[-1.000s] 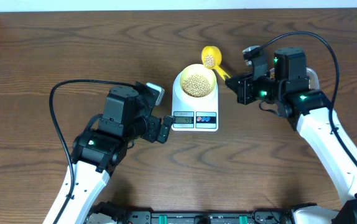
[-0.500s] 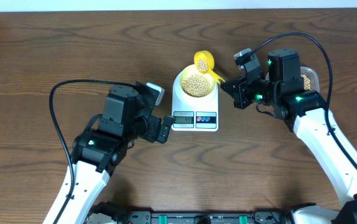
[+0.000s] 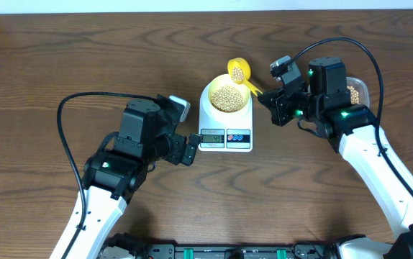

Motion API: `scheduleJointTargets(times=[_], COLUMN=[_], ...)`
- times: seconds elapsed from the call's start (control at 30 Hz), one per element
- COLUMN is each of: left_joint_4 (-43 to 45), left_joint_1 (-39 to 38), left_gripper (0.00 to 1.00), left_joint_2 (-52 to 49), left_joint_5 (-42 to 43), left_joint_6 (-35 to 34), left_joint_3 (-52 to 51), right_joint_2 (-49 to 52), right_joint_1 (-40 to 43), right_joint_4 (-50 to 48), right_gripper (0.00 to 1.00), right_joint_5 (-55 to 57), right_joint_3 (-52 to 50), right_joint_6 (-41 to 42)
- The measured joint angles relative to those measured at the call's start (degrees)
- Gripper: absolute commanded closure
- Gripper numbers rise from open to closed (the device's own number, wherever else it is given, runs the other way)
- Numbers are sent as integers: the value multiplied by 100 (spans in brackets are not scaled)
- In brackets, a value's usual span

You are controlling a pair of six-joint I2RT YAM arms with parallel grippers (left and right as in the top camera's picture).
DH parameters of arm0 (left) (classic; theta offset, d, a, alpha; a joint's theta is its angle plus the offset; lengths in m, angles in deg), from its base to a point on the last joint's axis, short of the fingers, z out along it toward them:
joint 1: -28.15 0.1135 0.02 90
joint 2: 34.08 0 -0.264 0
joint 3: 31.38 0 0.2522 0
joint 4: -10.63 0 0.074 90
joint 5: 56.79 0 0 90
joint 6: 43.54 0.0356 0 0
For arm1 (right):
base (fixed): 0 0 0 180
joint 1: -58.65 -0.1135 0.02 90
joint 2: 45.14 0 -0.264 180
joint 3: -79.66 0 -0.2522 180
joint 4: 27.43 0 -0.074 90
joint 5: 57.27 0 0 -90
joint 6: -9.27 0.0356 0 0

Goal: Scoop item into bowl and weigh 50g on scale

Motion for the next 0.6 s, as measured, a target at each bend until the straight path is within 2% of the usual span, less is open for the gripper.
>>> scheduleJointTargets(times=[0.6], left_joint_4=[0], left_joint_1=[0], left_gripper=[2], left_joint_2=[0], left_joint_5=[0], left_joint_6=[0], left_joint_3=[0], right_joint_2=[0], right_joint_1=[0], right_joint_4=[-90], right_gripper=[99], right_joint_5=[90], right_joint_3=[0], right_joint_6=[-4])
